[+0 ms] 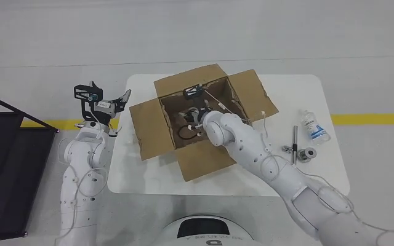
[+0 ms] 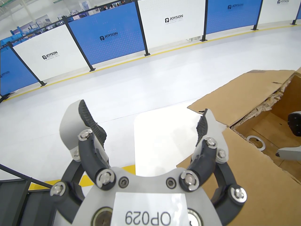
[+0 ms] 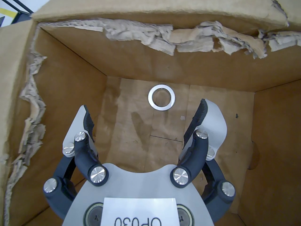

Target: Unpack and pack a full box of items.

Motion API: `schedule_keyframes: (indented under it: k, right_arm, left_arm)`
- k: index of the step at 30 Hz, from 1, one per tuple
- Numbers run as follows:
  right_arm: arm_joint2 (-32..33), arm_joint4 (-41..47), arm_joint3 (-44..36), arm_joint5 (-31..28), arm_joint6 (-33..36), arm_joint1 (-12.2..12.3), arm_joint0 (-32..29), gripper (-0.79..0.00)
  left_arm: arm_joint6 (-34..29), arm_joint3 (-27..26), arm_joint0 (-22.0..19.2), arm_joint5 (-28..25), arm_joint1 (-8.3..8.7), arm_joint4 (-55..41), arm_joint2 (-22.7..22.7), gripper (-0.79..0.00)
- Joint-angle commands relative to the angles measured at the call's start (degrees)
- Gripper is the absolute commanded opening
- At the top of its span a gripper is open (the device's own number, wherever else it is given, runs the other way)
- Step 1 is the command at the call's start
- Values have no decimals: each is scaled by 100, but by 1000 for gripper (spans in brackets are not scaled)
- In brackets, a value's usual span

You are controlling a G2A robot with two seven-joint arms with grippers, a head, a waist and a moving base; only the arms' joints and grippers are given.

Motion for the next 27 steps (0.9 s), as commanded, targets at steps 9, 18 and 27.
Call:
schedule_keyframes:
  k: [9,18,27]
  right_arm:
    - [-340,-443,789,-12,271,-297,346,0]
    - [-594,-476,1721,267,113,-733,689,-102]
    - [-812,-526,2662,425,349,-1172,1026,-169]
  left_arm:
    - [0,0,0,-2,0,0,0,0]
    - [0,0,0,-2,0,0,0,0]
    - [0,0,0,-2,0,0,0,0]
